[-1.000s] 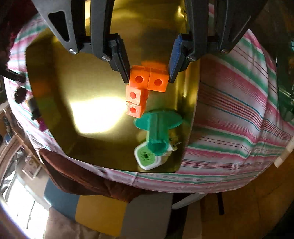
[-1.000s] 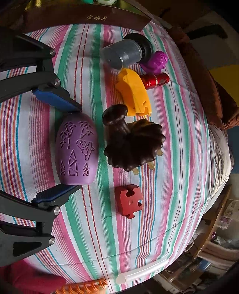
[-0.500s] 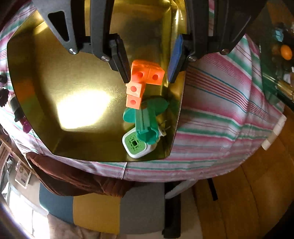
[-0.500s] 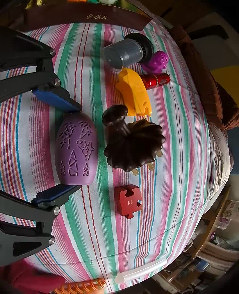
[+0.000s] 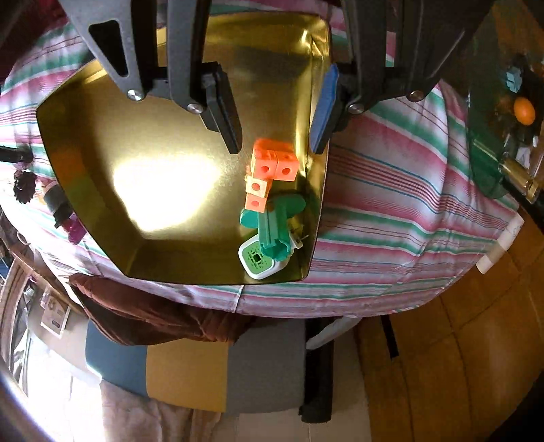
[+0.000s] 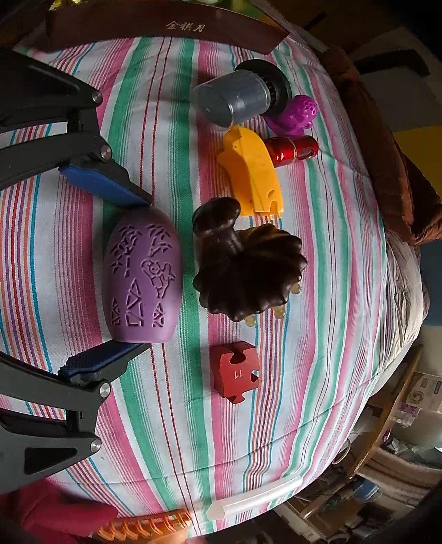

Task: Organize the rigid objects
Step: 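Carry the purple textured egg toward the gold tray with the right gripper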

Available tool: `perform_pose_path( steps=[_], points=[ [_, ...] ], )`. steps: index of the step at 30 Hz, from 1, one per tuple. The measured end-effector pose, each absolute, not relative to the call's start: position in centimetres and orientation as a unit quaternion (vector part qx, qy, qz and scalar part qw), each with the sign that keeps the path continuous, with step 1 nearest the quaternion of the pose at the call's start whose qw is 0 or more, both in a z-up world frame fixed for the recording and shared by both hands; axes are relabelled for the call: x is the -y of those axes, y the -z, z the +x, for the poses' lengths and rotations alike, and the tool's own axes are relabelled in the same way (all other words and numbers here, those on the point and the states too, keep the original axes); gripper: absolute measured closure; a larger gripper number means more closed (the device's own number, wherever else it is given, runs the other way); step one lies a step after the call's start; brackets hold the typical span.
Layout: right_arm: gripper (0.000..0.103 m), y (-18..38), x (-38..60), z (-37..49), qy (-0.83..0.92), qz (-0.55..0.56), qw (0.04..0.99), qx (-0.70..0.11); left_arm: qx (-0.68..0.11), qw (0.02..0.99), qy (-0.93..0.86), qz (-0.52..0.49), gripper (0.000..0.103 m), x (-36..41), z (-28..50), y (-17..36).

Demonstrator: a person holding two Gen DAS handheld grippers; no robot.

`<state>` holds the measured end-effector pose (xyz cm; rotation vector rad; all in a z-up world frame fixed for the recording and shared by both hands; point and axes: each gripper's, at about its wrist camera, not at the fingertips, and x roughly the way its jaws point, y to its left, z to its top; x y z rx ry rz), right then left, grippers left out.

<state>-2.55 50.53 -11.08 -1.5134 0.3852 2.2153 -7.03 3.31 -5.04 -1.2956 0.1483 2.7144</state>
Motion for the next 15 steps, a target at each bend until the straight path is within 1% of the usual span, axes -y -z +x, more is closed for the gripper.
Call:
perform_pose_path(
  steps=[5, 15],
  points=[
    [0.028, 10.9, -49.9, -2.2, -0.800, -0.547, 0.204, -0.137, -0.043, 0.072, -0.902, -0.423, 0.061, -3.1, -6.2, 4.2],
    [0.028, 10.3, -47.2, -2.3, -0.816, -0.552, 0.136, -0.106, -0.035, 0.068, -0.908, -0.413, 0.061, -2.1, -5.2, 3.5]
  ],
)
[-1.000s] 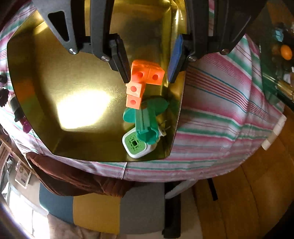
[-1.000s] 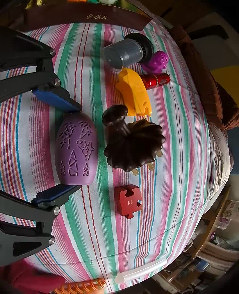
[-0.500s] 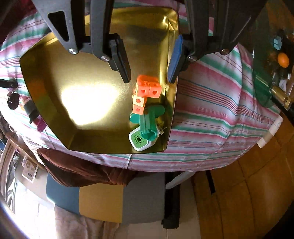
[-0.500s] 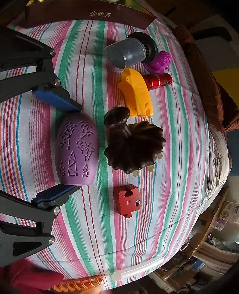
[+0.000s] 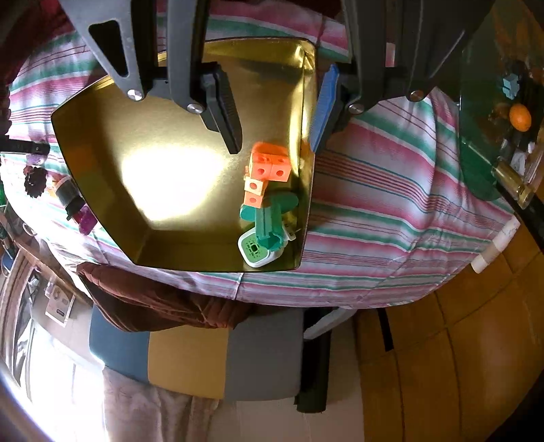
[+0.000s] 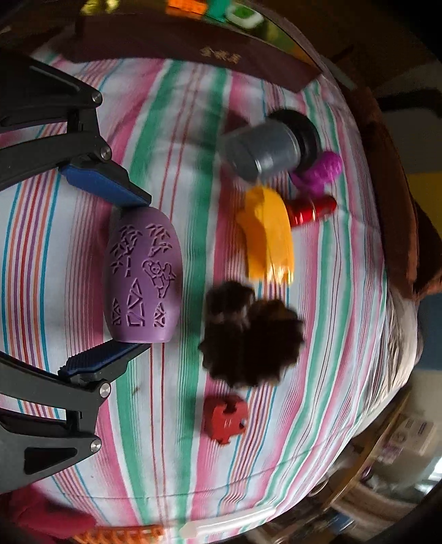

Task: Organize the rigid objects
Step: 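Carry the purple textured egg toward the gold tray with the right gripper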

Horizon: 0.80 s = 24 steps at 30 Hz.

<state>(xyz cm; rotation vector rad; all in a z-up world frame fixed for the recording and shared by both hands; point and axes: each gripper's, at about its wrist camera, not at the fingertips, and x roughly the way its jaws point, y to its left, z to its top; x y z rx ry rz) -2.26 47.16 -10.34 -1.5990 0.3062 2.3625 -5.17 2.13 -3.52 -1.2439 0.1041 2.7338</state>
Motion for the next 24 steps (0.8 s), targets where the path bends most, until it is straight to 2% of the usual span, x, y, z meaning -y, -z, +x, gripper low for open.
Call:
perform_pose_path(
  steps=[13, 18, 24],
  points=[
    [0.028, 9.9, -43.3, -2.0, -0.817, -0.563, 0.097, -0.077, -0.018, 0.061, -0.909, -0.411, 0.061, 0.0, -4.7, 3.6],
    [0.028, 7.1, -40.7, -1.6, -0.843, -0.526, 0.093, -0.063, -0.011, 0.056, -0.908, -0.414, 0.061, 0.8, -4.6, 3.9],
    [0.028, 3.2, -36.3, -2.6, -0.875, -0.480, 0.044, -0.050, -0.004, 0.051, -0.907, -0.418, 0.061, 1.7, -4.5, 4.3]
  ],
)
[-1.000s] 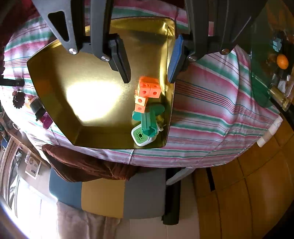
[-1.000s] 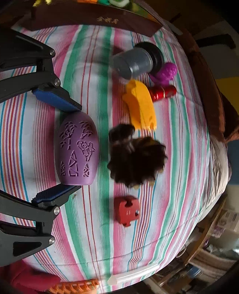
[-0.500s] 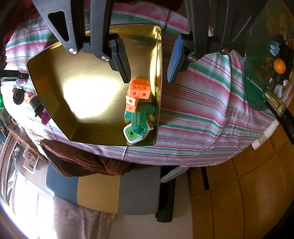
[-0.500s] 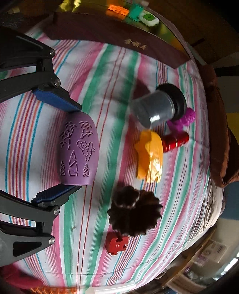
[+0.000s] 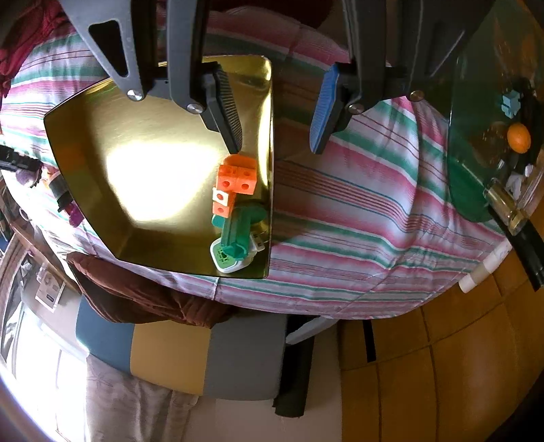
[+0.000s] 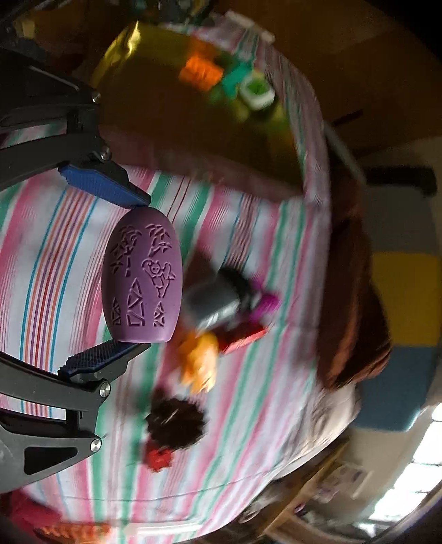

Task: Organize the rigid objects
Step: 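Carry the purple textured egg toward the gold tray with the right gripper, then lower the purple egg into the tray and open the right gripper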

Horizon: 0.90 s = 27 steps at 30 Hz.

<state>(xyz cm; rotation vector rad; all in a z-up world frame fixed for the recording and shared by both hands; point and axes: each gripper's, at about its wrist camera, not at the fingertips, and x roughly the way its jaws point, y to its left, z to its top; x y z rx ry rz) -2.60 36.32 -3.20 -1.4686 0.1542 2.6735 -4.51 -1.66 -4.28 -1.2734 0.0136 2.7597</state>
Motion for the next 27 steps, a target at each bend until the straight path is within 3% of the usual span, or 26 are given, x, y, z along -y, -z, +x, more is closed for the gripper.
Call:
perform_pose_path(
  steps=[8, 16, 27],
  points=[
    [0.028, 1.0, -26.5, -5.3, -0.890, -0.450, -0.077, -0.009, 0.011, 0.037, -0.906, -0.421, 0.061, 3.4, -4.4, 4.4],
    [0.028, 4.3, -15.6, -8.5, -0.865, -0.466, -0.180, 0.043, 0.030, -0.002, -0.904, -0.427, 0.061, 6.9, -4.3, 4.9],
    [0.027, 10.1, -8.7, -12.3, -0.826, -0.527, -0.199, 0.027, 0.039, -0.014, -0.897, -0.440, 0.061, 8.5, -4.0, 6.1]
  ],
)
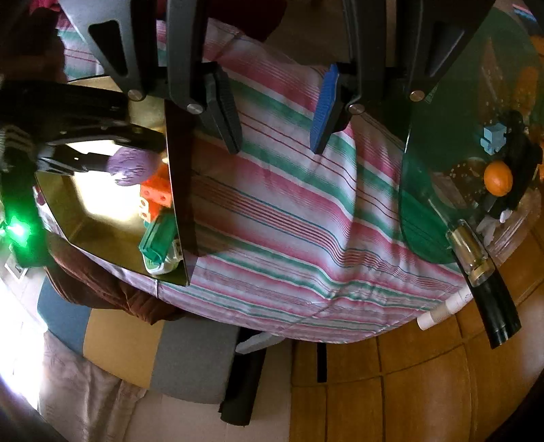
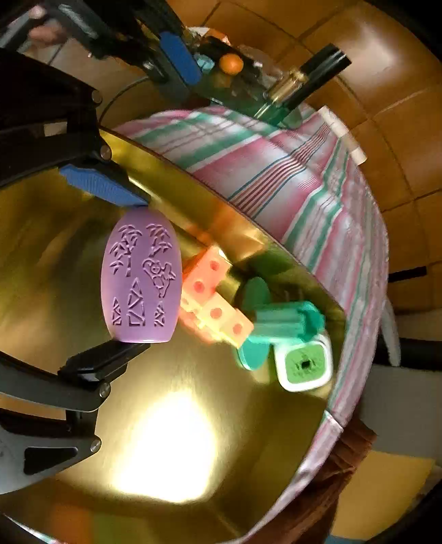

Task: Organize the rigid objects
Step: 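Lower the purple egg into the tray and open the right gripper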

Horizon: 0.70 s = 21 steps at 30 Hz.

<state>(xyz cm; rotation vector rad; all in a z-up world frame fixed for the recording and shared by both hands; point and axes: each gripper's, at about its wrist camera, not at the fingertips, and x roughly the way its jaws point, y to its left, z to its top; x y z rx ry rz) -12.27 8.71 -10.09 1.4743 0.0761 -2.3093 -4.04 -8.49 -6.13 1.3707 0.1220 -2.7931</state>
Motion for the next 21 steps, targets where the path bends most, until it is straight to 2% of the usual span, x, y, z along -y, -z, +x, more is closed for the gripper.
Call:
perform_pose_path(
  steps=[21],
  points=[
    [0.019, 7.2, -10.6, -9.8, 0.854, 0.484, 0.189, -0.004, -0.029, -0.004, 0.902, 0.432, 0.061, 7.3, -3.6, 5.3]
  ],
)
